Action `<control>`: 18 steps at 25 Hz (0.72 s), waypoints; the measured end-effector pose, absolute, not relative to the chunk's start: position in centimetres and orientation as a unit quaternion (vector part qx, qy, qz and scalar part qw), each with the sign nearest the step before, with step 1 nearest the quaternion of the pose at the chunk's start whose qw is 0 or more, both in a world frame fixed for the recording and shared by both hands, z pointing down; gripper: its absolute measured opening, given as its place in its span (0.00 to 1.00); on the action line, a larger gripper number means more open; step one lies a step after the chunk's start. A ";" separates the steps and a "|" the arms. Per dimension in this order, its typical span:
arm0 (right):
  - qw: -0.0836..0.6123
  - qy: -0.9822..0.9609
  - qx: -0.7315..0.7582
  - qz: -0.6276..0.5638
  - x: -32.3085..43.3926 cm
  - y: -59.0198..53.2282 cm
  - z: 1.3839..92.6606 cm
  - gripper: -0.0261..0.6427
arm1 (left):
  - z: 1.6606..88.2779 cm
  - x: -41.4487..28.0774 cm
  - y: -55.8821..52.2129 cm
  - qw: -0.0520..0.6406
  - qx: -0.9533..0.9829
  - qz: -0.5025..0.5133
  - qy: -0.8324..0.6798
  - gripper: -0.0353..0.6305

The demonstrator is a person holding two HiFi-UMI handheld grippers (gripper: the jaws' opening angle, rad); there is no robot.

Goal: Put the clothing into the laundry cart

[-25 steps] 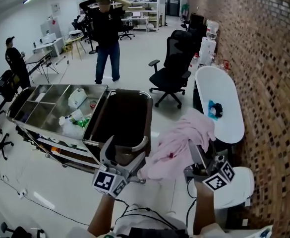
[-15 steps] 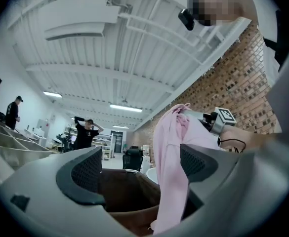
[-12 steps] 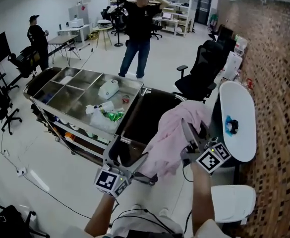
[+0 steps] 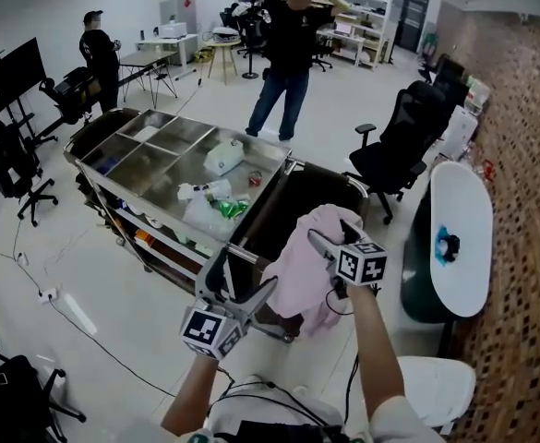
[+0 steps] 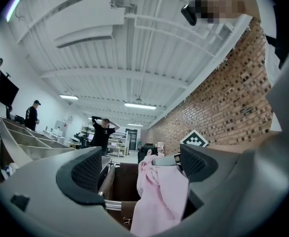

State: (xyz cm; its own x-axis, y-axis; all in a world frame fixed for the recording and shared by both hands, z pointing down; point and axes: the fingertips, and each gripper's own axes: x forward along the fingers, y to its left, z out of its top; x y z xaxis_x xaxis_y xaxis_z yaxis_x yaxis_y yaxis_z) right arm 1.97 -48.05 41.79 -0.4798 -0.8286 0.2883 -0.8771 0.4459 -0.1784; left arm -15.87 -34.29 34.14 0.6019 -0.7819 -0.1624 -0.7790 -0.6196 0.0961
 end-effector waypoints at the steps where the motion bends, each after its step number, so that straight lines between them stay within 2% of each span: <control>1: 0.096 -0.846 0.503 0.147 2.1 -48.4 42.1 0.71 | 34.2 -15.7 -34.5 0.005 0.894 -0.094 -0.438 0.77; 4: 0.126 -0.851 0.489 0.147 2.8 -48.1 42.9 0.72 | 35.6 -15.5 -35.3 -0.006 0.892 -0.087 -0.444 0.77; 7: 0.113 -0.860 0.473 0.155 3.5 -46.7 42.9 0.72 | 36.1 -14.8 -35.6 -0.004 0.891 -0.082 -0.446 0.77; 9: 0.074 -0.865 0.472 0.151 4.2 -45.6 41.9 0.72 | 35.7 -14.1 -35.5 0.001 0.892 -0.082 -0.444 0.77; 14: -0.091 -0.866 0.488 0.061 6.5 -41.5 35.2 0.72 | 35.1 -12.5 -35.3 0.002 0.897 -0.077 -0.436 0.77; 18: -0.113 -0.837 0.534 -0.046 8.5 -37.6 32.9 0.71 | 35.3 -11.7 -35.2 -0.007 0.893 -0.076 -0.444 0.77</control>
